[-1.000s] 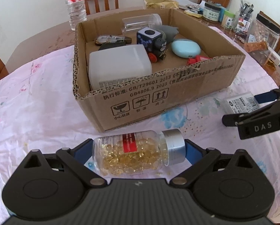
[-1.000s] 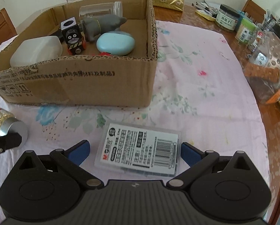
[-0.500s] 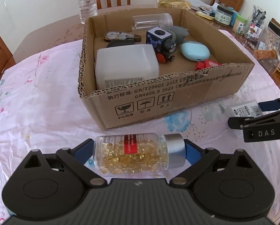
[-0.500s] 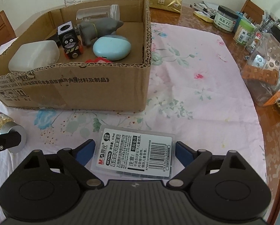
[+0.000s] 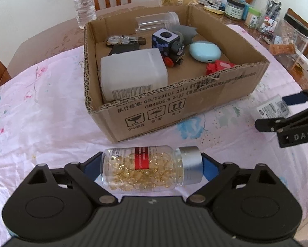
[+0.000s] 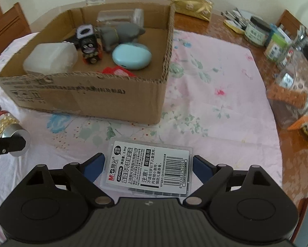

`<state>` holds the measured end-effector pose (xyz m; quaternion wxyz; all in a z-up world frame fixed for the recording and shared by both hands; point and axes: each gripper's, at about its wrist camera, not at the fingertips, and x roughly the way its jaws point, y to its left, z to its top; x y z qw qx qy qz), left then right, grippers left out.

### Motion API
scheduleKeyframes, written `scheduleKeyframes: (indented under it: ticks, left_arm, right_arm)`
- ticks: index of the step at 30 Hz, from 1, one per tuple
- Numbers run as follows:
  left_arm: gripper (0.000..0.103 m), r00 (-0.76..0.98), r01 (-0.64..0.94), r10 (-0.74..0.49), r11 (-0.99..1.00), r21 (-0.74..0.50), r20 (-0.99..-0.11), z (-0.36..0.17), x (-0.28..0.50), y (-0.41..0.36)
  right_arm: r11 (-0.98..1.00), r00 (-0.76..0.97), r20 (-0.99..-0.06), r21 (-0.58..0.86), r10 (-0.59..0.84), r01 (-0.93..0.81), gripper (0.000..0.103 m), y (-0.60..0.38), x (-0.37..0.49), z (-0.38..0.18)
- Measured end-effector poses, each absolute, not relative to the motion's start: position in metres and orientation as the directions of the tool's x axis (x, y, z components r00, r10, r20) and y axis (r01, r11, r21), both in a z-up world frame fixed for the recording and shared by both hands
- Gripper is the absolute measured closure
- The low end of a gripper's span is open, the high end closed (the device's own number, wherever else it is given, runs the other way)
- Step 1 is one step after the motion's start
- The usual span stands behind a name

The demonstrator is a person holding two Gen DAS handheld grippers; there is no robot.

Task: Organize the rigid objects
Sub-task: 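Carry the package into the box and open the right gripper while the left gripper carries the jar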

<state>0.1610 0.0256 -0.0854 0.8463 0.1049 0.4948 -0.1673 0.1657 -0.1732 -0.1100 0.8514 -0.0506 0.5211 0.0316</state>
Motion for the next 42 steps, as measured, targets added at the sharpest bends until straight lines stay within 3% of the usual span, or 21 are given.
scheduleKeyframes:
  ticks: [15,28,31,42]
  left_arm:
    - [0.009,0.472,0.486,-0.258,0.874,0.004,-0.843,-0.020,0.158,0.050]
    - [0.009,0.590,0.376,-0.228,0.927,0.013,-0.775,0.012,0.188,0.075]
    - [0.009,0.605,0.368,-0.224,0.930,0.018,-0.764,0.015,0.195,0.077]
    - [0.009,0.644,0.376,-0.234,0.926,0.036,-0.728,0.007,0.257,0.050]
  right_arm:
    - [0.946,0.589,-0.795,-0.062,0.146,-0.318,0.009,-0.141,0.179,-0.020]
    - [0.895,0.553,-0.810,-0.084,0.195,-0.439,0.009,-0.079,0.226,-0.045]
    - [0.887,0.552,-0.808,-0.086,0.204,-0.454,0.002,-0.075,0.224,-0.046]
    - [0.924,0.584,-0.791,-0.061,0.185,-0.376,0.000,-0.084,0.206,-0.035]
